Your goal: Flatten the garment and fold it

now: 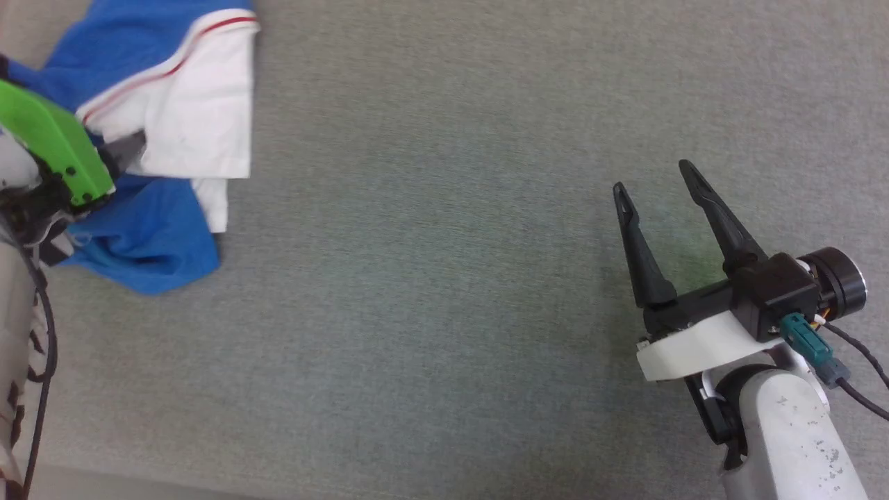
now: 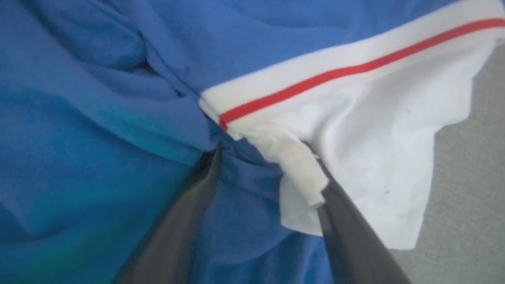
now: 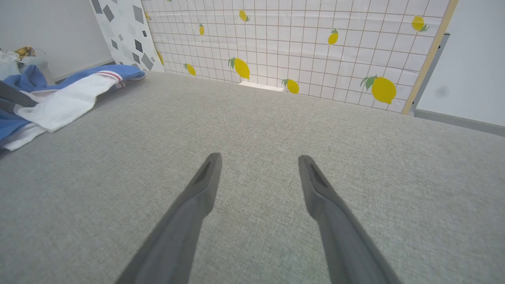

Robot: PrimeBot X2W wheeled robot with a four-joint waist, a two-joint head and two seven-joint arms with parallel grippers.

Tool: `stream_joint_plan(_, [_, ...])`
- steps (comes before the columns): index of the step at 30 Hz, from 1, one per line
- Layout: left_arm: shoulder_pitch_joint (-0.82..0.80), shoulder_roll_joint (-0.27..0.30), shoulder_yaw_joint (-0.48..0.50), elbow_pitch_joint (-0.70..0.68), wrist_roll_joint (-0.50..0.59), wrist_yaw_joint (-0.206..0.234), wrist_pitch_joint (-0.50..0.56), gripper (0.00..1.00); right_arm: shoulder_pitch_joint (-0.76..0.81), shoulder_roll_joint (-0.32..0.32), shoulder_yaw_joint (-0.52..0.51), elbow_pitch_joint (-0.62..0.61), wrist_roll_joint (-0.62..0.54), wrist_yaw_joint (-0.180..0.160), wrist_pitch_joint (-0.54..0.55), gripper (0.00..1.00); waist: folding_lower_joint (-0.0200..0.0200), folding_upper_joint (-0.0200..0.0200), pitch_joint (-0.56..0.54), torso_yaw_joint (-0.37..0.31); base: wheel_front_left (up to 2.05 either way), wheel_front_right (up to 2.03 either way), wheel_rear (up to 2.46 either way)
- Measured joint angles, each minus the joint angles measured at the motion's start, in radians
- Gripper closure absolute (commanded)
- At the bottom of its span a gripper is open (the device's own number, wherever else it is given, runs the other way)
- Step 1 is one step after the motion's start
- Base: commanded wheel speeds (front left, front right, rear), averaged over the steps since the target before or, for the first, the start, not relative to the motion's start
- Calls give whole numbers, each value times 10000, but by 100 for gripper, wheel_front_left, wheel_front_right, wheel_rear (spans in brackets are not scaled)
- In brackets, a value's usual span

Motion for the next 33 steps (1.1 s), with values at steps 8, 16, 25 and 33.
stream_joint_plan(8, [-180,169,228,725,-420,38,583,100,-8,-2,-40,92,117,0,-21,0,-1,0,236,-412,0,0,0])
stream_joint_plan(16, [-222,33,-203,920,255,224,-702,100,29,-2,-148,347,360,0,-121,0,0,0,-262,-359,0,0,0])
stream_joint_plan(25, [-533,324,-428,784,1517,583,-3963,100,608,2,-451,686,784,0,-378,0,-1,0,-1437,-156,0,0,0])
stream_joint_plan(33, [-1120,598,-596,491,2685,1080,-7164,100,1208,2,-740,805,1290,0,-596,0,-1,0,-2678,-4,0,0,0])
